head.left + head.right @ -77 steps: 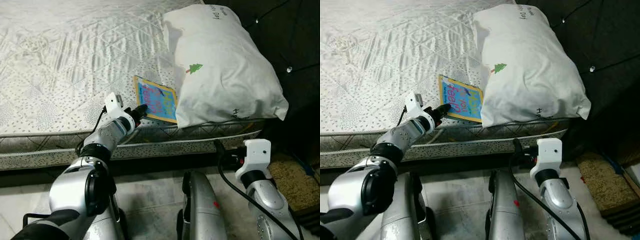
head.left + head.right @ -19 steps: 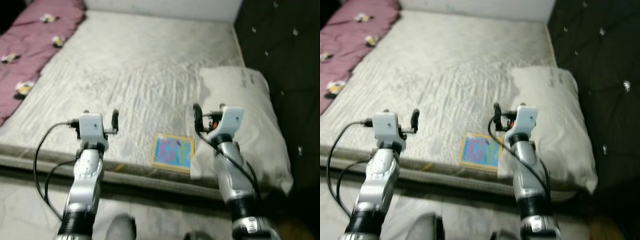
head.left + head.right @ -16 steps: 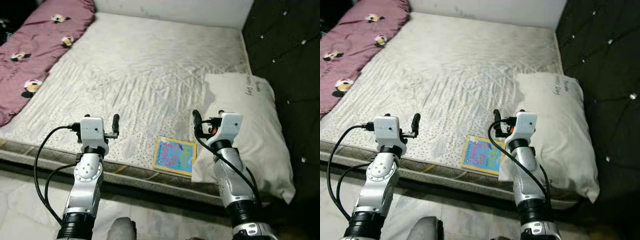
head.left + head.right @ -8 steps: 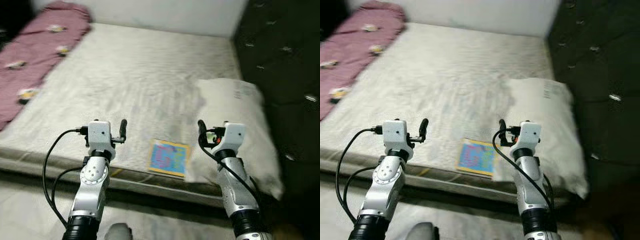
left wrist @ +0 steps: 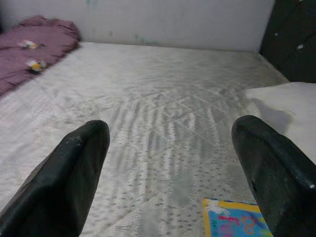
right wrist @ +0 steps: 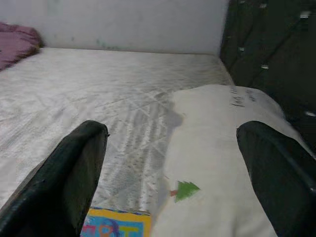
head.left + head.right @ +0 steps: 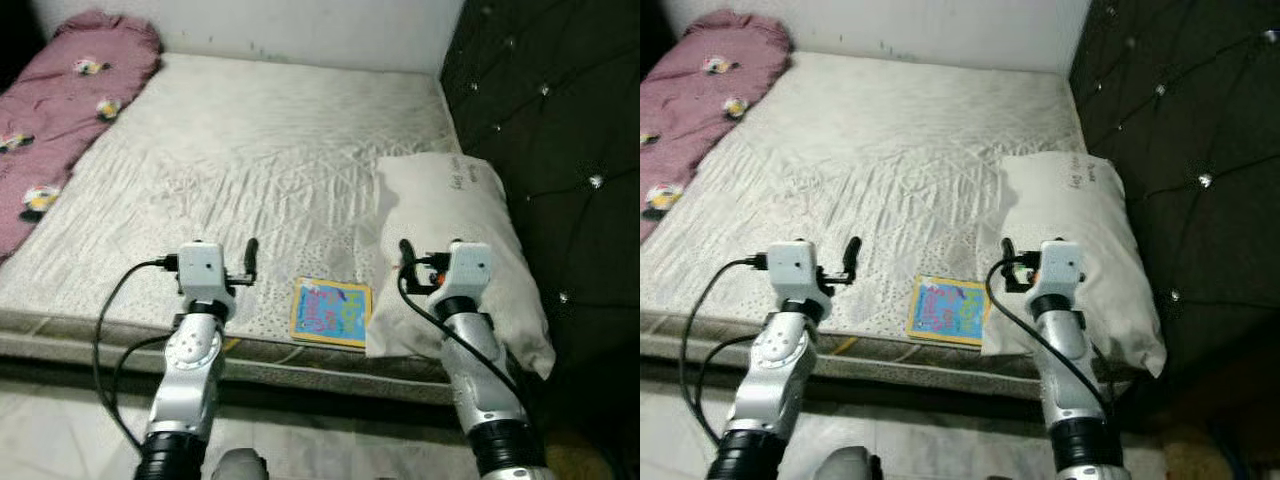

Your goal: Clean up the room

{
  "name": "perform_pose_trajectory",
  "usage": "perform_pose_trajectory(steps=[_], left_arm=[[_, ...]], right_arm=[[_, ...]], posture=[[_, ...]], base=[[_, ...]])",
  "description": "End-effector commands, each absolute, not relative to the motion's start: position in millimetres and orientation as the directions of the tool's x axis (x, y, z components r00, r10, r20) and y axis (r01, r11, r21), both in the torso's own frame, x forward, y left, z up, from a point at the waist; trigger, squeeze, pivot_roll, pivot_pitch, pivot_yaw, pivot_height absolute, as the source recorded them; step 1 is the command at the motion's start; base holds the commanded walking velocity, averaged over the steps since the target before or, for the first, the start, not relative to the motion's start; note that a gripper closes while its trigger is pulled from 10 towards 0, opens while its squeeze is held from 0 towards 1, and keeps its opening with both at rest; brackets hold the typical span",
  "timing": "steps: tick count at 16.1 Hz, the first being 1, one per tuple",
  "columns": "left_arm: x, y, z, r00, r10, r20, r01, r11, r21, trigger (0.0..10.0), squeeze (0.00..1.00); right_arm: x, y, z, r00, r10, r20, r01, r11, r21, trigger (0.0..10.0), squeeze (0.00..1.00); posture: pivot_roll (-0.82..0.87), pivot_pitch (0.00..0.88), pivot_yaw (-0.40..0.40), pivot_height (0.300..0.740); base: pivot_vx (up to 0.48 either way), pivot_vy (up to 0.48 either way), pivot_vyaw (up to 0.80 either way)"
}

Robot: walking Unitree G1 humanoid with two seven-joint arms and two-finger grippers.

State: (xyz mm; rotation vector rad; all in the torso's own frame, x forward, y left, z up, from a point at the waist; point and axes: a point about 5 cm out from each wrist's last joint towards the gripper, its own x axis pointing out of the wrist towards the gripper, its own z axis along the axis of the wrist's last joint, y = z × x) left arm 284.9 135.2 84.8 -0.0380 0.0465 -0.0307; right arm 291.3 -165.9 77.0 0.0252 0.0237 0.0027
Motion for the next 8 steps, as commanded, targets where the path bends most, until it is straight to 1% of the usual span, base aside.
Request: perform_pose_trajectory(steps=[1,4,8], left_arm=[[286.3,136.7,83.6,0.997,-0.04,-0.06,0.038,0.999,-0.037,10.0,0.0],[281.2,139.9,81.1,0.998,-0.033,-0.059,0.032,0.999,-0.016,10.0,0.0],[280.3,141.4,81.8,0.998,-0.028,-0.059,0.027,0.999,-0.021,10.0,0.0]], right_arm=[[291.1,-163.5,78.7,1.0,0.014,-0.018,-0.013,0.999,0.034,10.0,0.0],[290.1,-158.0,79.0,0.999,0.03,-0.018,-0.029,0.999,0.04,10.0,0.0],[289.5,-160.0,78.2,0.999,0.031,-0.022,-0.03,0.999,0.039,10.0,0.0]], posture=[[-0.01,0.0,-0.02,0.74],[0.0,0.0,-0.023,0.74],[0.0,0.0,-0.025,0.74]], base=[[0.0,0.48,0.0],[0.0,0.48,0.0],[0.0,0.48,0.0]])
